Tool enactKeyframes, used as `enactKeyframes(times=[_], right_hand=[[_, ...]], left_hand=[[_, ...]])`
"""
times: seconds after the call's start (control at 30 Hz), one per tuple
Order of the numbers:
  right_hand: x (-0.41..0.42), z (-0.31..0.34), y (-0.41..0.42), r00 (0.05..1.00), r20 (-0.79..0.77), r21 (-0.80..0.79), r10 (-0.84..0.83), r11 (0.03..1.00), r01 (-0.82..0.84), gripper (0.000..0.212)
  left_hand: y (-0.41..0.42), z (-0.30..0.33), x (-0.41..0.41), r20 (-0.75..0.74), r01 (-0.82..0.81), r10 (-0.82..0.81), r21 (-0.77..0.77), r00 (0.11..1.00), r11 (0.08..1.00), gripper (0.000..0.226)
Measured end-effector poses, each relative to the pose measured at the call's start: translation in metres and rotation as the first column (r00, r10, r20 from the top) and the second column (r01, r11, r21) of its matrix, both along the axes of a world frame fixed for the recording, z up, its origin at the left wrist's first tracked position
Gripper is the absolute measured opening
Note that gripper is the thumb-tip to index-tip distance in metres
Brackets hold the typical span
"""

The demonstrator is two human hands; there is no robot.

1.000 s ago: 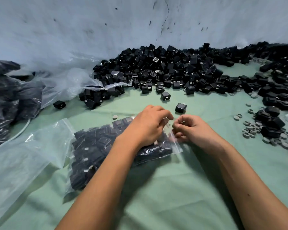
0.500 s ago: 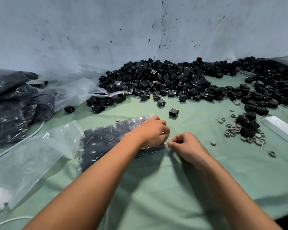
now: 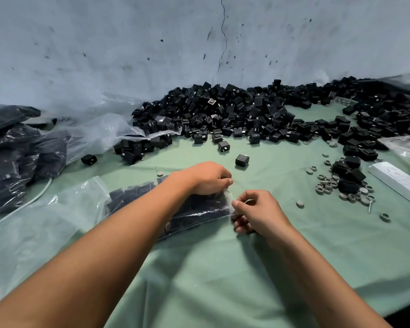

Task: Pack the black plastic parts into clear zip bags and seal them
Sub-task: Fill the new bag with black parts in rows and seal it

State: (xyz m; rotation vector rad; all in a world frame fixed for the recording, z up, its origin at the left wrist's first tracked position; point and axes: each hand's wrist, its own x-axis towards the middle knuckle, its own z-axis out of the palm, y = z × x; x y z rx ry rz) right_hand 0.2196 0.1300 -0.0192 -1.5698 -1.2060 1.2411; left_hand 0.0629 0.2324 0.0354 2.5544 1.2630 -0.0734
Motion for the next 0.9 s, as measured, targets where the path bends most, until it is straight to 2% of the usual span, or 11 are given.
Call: enactKeyframes(times=[0.17,0.3,0.43,0.73,0.9], right_hand=[[0.002,-0.004,0.005,0.999,-0.011,-0.006,-0.041,0.999,0.041,0.020],[0.003,-0.006,0.013,0.998,0.009,0.013,-0.067,0.998,0.067,0.017],[0.008,-0.002,0.021,0.995,0.077,0.034,-0.070,0.997,0.068,0.018],[0.013,0.000,0.036,0.989,0.134,0.040,-0.064,0.997,0.059,0.020],[0.012,0.004,0.049,0.960,0.276,0.112,-0.048,0.994,0.017,0.021]], left_hand=[[0.008,0.000,-0.002,-0.083,0.063,-0.050,0.156,0.995,0.986,0.040],[0.016,-0.003,0.002,-0.007,0.026,-0.026,0.002,1.000,1.000,0.042],[0.024,-0.006,0.006,0.042,0.021,-0.016,-0.106,0.999,0.994,0.031],[0.036,-0.007,0.006,0.081,0.018,-0.011,-0.092,0.997,0.996,0.042],[0.042,-0.005,0.002,0.038,0.064,-0.061,-0.103,0.997,0.993,0.040]])
